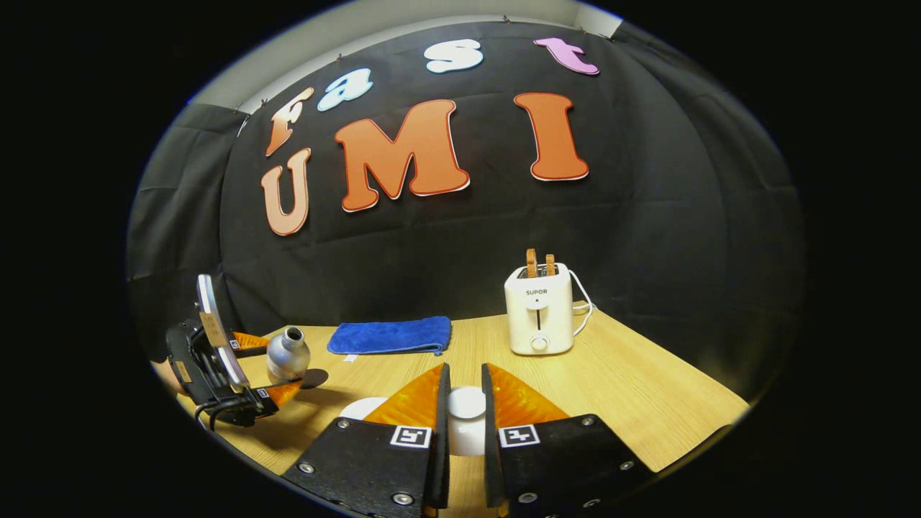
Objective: Open the teacup lid with one hand, grasp the water bottle and pour water into the teacup with the other hand; after pouring, place the water bottle on the coaster and then close the teacup lid.
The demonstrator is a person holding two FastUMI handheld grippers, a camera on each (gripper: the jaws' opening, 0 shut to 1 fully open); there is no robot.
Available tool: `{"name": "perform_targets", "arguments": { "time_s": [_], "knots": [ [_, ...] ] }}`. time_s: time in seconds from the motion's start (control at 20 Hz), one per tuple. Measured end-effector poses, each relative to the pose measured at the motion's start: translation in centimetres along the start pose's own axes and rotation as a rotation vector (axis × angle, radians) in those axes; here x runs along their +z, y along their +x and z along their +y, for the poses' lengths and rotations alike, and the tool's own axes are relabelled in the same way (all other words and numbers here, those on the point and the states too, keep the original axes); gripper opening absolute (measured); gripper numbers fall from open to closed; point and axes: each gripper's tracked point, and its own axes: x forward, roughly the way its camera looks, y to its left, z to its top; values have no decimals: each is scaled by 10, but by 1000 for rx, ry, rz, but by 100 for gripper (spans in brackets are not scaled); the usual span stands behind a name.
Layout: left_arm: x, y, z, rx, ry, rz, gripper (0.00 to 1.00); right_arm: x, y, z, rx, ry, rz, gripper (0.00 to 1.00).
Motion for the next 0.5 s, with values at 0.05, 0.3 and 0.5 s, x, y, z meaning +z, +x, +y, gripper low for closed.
{"name": "perform_targets", "arguments": {
  "time_s": [0.05, 0.3, 0.5],
  "knots": [
    [3, 0, -2, -5, 29, -4, 80, 0, 0, -1, -1, 3, -3, 20],
    [6, 1, -9, -11, 202, -12, 80, -3, -1, -10, -6, 9, -1, 20],
    [9, 2, -9, -8, 337, -19, 81, -5, -4, -15, -3, 12, -1, 20]
  ]
}}
